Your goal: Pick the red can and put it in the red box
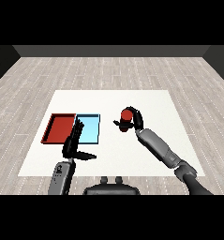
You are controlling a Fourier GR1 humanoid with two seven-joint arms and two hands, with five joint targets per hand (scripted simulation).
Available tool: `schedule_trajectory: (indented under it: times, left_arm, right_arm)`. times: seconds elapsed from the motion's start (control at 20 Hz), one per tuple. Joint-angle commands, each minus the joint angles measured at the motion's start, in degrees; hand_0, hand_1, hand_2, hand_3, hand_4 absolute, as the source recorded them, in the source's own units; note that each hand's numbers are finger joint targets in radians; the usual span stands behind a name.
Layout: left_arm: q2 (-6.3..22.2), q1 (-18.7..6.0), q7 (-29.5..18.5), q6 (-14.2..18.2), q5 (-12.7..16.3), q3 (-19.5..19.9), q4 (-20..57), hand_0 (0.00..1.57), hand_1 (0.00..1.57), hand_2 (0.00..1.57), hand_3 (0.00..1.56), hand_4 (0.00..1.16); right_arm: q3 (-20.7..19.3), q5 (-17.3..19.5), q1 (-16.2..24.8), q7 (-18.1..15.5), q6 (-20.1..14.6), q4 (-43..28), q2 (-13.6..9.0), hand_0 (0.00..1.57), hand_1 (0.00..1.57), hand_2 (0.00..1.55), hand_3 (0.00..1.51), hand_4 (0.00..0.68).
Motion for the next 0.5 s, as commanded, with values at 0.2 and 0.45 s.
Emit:
schedule_trajectory:
  times: [0.2, 0.45]
  left_arm:
    - [0.0, -3.73, 7.17, 3.38, -2.48, -4.85, -0.63, 0.0, 0.0, 0.0, 0.0, 0.0]
    - [-0.14, -10.79, 12.25, 13.8, -3.88, -14.92, 2.72, 0.0, 0.0, 0.0, 0.0, 0.0]
  right_arm:
    - [1.9, 8.9, 6.61, 11.66, -9.48, -22.63, -5.19, 1.49, 1.49, 1.46, 1.4, 0.582]
    - [-2.71, 10.02, 9.17, 14.34, -6.87, -28.68, -9.88, 1.52, 1.52, 1.47, 1.4, 0.58]
